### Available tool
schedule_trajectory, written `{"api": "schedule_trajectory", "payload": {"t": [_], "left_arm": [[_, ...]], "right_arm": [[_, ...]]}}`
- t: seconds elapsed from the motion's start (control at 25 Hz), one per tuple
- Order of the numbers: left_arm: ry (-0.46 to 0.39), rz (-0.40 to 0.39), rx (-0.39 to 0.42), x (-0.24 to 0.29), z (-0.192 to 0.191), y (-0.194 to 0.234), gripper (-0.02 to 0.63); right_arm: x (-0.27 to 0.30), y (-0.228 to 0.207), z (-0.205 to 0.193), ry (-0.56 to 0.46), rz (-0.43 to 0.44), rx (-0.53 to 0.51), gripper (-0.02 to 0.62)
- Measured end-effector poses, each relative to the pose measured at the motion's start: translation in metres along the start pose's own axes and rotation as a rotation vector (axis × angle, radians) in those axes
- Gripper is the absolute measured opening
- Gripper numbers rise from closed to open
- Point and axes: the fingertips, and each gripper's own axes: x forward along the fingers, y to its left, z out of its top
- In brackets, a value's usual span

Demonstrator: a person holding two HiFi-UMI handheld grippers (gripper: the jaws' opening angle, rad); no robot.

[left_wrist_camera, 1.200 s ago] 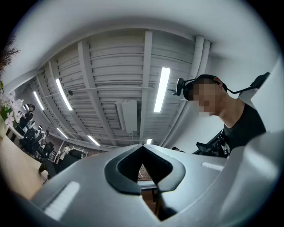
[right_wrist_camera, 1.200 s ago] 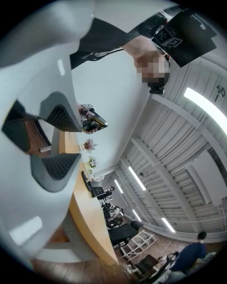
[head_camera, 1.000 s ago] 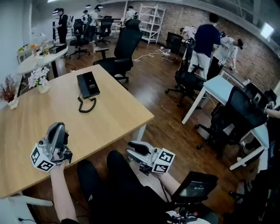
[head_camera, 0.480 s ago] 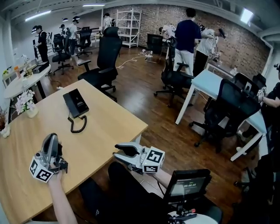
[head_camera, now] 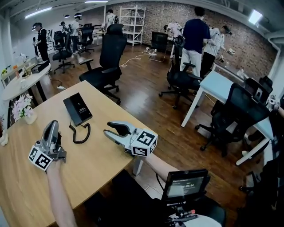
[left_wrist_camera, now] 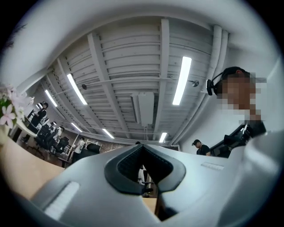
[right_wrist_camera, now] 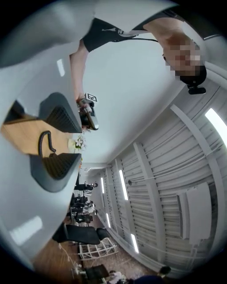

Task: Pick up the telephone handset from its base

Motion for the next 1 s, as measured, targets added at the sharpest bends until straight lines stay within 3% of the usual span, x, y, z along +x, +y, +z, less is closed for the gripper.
{"api": "schedule_trajectory", "payload": {"t": [0.24, 0.48, 0.56, 0.64, 0.72, 0.8, 0.88, 1.0], "left_arm": [[-0.038, 0.105, -0.067, -0.023, -0.022, 0.049, 0.003], [-0.003, 0.123, -0.076, -0.032, -0.025, 0.074, 0.003], [0.063, 0.069, -0.033, -0.023, -0.007, 0.085, 0.003], [0.127, 0.035, 0.085, -0.003, 0.035, 0.098, 0.003], [0.116, 0.028, 0.147, 0.016, 0.082, 0.111, 0.003], [0.031, 0.035, 0.084, 0.021, 0.109, 0.119, 0.206], [0.006, 0.053, 0.001, 0.017, 0.090, 0.124, 0.225], [0.102, 0.054, -0.074, 0.010, 0.018, 0.128, 0.213]], "right_arm": [[0.061, -0.037, -0.014, 0.043, -0.036, -0.012, 0.137], [0.129, -0.076, -0.023, 0.126, -0.055, -0.034, 0.137], [0.145, -0.091, -0.027, 0.144, -0.074, -0.037, 0.137], [0.156, -0.109, -0.032, 0.152, -0.104, -0.039, 0.137], [0.164, -0.126, -0.036, 0.155, -0.137, -0.048, 0.137], [0.173, -0.140, -0.040, 0.152, -0.164, -0.058, 0.137], [0.179, -0.150, -0.044, 0.149, -0.186, -0.070, 0.137], [0.182, -0.158, -0.052, 0.146, -0.207, -0.095, 0.137]]}}
